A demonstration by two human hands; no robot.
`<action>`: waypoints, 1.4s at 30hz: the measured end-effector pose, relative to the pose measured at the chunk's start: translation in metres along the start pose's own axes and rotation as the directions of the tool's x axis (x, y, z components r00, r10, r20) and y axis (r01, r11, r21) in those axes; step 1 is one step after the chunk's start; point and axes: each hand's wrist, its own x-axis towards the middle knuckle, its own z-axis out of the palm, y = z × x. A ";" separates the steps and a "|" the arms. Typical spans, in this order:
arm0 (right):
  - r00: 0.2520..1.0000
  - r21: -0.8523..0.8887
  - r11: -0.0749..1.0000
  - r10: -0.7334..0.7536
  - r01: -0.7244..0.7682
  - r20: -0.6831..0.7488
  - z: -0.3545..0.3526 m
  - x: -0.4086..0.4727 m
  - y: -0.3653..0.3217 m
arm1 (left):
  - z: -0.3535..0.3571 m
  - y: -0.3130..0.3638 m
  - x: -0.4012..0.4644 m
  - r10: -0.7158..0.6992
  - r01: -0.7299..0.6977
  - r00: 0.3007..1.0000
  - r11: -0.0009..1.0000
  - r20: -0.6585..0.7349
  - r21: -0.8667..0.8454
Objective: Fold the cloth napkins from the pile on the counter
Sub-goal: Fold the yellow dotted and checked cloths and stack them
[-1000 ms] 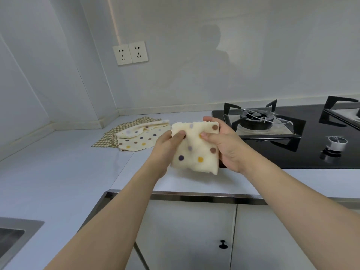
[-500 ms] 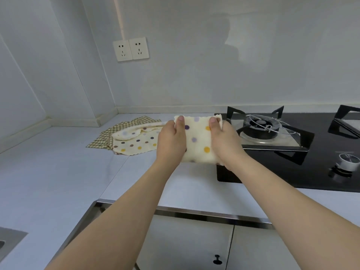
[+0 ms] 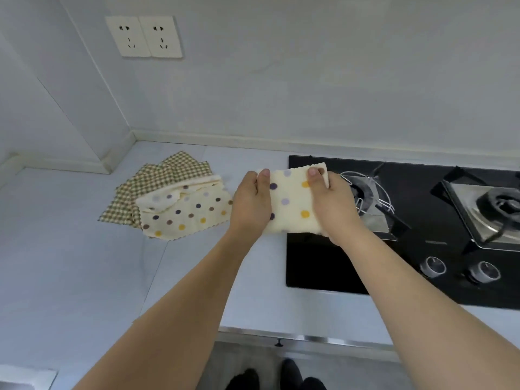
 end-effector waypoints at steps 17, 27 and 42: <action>0.959 -0.011 0.984 0.170 -0.177 -0.227 -0.247 0.031 -0.005 | 0.202 0.143 -0.050 0.000 -0.018 0.951 0.998 0.308 0.056; 0.954 -0.036 0.971 0.226 -0.237 -0.199 -0.417 0.076 0.030 | 0.369 0.188 -0.092 0.032 -0.063 0.948 0.994 0.316 0.090; 0.831 0.300 0.811 0.549 -0.502 -0.094 -0.651 0.131 0.113 | 0.626 0.223 -0.130 -0.031 0.008 0.891 0.999 0.452 0.051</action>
